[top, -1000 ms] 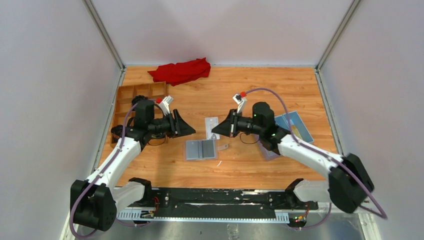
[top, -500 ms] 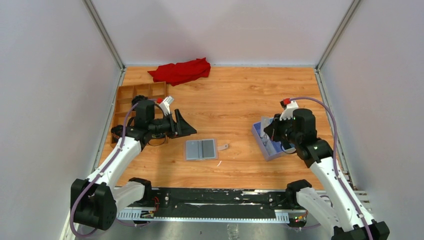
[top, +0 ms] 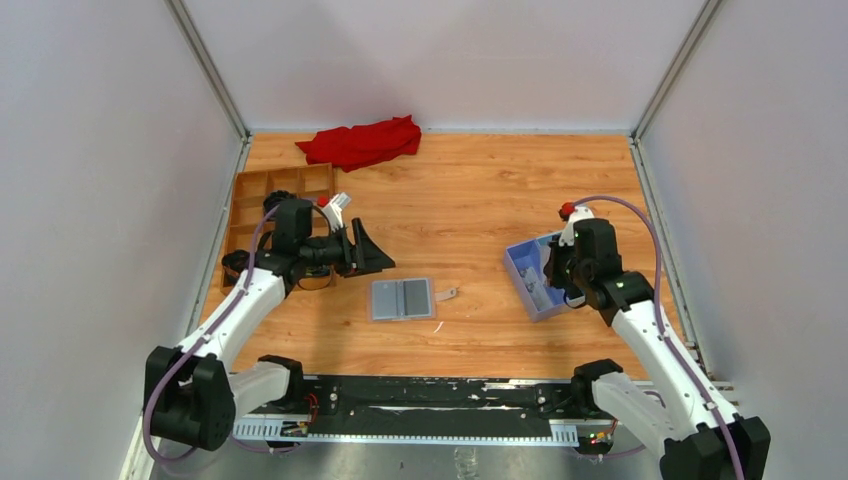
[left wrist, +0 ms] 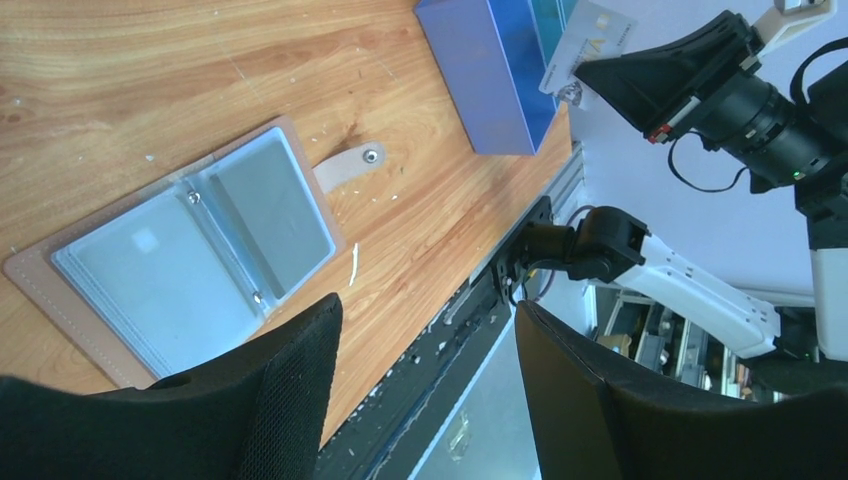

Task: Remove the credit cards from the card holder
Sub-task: Place the credit card in the storage box.

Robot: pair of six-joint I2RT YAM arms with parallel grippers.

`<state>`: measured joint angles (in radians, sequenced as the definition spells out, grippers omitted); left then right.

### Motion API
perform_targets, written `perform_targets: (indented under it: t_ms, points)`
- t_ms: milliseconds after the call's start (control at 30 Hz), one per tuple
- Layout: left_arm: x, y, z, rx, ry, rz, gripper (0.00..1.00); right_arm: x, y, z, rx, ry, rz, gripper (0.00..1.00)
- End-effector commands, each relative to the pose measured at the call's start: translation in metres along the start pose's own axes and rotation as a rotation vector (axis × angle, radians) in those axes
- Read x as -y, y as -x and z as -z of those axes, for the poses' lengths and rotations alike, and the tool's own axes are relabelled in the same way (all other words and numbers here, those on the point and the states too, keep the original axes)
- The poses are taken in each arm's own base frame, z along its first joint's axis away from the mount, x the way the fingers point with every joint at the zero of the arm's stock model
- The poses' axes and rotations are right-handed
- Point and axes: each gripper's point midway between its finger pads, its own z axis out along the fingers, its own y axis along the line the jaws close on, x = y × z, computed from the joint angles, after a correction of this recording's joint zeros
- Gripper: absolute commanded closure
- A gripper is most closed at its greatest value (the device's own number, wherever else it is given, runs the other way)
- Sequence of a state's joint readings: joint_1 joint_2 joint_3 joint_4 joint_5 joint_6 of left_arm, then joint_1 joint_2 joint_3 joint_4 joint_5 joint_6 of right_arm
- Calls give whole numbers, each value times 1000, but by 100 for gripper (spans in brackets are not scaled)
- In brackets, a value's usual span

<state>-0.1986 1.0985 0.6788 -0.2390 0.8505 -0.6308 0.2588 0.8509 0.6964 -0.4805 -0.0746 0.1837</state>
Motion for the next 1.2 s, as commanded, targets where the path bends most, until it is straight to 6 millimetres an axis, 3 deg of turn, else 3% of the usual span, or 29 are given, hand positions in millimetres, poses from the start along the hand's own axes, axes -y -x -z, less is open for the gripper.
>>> perform_targets:
  t_ms: [0, 133, 333, 567, 833, 867, 933, 967, 1067, 1167]
  points:
    - [15, 16, 0, 6, -47, -48, 32, 25, -7, 2, 23, -126, -26, 100]
    - [16, 26, -2, -2, -36, -81, 30, 39, -14, 5, 39, -187, 6, 100]
    - [20, 36, -7, -60, -23, -159, 29, 17, -24, -9, -44, -53, 50, 100]
    - [1, 39, -20, -136, 10, -147, 29, -5, -27, -24, -128, 82, 75, 100]
    - [-7, 29, -23, -167, 3, -106, 29, -8, -43, -37, -322, 101, 31, 100]
    - [-5, 30, -23, -162, 2, -111, 29, -6, -44, -38, -343, 90, 18, 92]
    - [-1, 32, -20, -151, 2, -122, 29, -6, -43, -39, -364, 86, 3, 63]
    - [0, 32, -19, -147, 3, -123, 30, -8, -40, -38, -364, 91, 0, 56]
    - [5, 31, -16, -127, 5, -133, 30, -7, -30, -32, -325, 78, 7, 48]
    - [8, 27, -15, -108, 12, -136, 30, 1, -19, -18, -263, 28, 25, 47]
